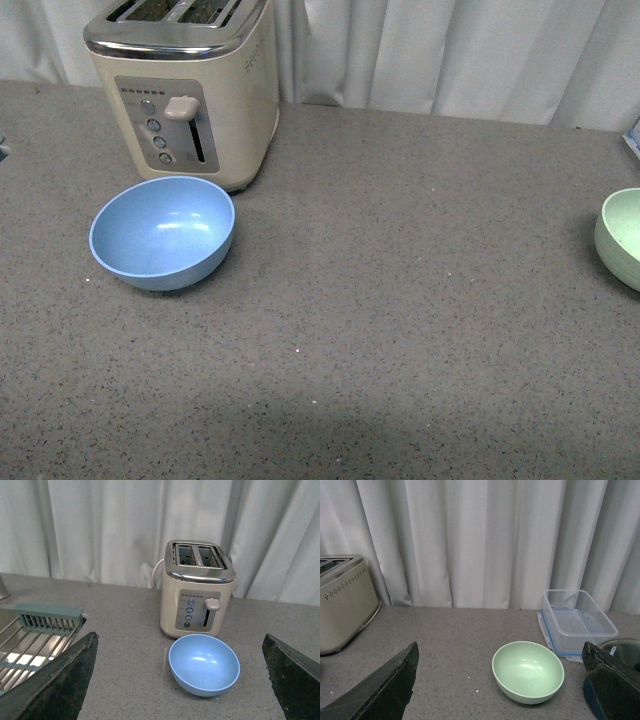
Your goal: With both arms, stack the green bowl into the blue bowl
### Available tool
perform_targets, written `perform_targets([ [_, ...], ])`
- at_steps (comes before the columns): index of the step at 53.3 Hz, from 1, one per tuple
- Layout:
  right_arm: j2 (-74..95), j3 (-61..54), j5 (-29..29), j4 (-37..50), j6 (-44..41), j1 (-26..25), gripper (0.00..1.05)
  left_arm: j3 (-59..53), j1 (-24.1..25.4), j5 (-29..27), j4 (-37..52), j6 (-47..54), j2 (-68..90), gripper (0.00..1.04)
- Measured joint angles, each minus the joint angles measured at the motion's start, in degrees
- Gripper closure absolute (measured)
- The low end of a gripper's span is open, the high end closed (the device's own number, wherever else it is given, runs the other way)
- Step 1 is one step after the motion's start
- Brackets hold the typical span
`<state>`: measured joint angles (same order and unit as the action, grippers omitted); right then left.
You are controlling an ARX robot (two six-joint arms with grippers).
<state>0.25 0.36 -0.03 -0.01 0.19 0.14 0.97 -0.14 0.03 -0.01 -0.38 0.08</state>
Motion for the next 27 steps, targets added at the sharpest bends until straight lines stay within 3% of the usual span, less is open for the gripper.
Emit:
perform_targets([
  [27, 0.0, 0.0, 0.0, 0.0, 0.0, 0.0, 0.09, 0.0, 0.0, 0.0, 0.0, 0.0, 0.0, 0.06],
])
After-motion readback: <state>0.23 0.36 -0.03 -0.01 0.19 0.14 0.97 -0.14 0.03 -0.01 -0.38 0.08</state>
